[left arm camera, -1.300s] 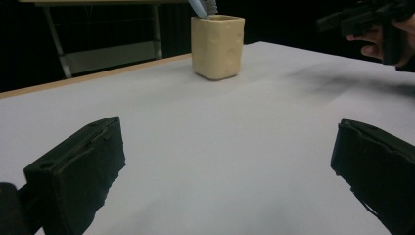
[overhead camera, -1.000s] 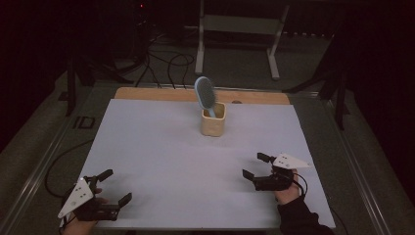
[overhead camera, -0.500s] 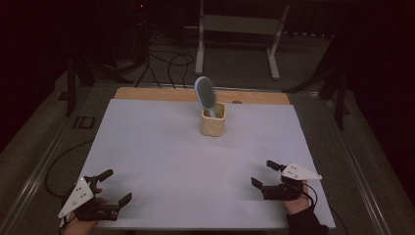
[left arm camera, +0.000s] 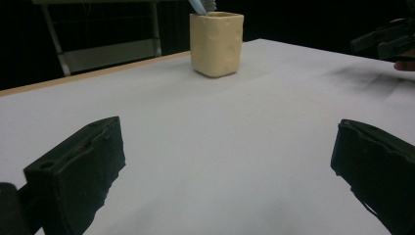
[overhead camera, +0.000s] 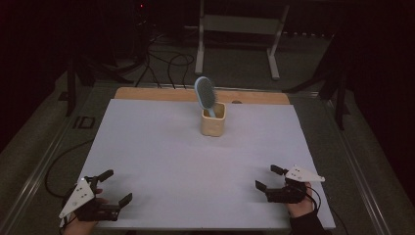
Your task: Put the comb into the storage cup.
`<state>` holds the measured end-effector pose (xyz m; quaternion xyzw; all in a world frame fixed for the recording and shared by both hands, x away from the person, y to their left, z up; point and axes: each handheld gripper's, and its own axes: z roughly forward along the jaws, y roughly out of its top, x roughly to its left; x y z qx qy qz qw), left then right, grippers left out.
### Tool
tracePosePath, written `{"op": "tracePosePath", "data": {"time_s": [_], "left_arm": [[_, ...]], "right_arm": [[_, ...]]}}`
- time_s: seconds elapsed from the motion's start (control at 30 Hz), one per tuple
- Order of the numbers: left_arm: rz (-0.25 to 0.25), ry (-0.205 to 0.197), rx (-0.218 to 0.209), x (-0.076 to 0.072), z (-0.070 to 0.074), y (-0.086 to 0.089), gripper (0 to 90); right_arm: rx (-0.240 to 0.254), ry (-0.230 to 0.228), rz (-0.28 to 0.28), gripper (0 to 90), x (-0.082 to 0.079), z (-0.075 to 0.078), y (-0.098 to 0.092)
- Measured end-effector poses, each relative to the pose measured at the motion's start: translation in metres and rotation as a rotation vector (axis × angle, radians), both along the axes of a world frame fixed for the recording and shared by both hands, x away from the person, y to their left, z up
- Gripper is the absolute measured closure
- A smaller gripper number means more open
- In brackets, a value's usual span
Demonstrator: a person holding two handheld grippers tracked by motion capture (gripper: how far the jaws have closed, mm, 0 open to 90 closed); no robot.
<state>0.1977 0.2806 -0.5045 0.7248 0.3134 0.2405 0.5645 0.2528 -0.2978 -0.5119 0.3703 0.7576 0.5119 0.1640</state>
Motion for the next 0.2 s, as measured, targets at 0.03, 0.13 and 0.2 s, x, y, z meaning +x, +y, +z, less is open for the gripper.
{"op": "tracePosePath", "data": {"time_s": [0.03,0.13,0.2], "left_arm": [[0.000,0.000,0.000,0.0000,-0.0001,0.0000,0.0],[-0.001,0.000,0.000,-0.0001,-0.0001,-0.0003,0.0],[0.000,-0.001,0.000,-0.0001,0.0000,-0.0001,0.0]], "right_arm": [[-0.005,0.000,0.000,9.6,0.0002,-0.0004,0.0005],[-0.013,0.001,0.000,9.6,0.0004,-0.0009,0.0017],[-0.011,0.000,0.001,9.6,0.0005,-0.0007,0.0024]]}}
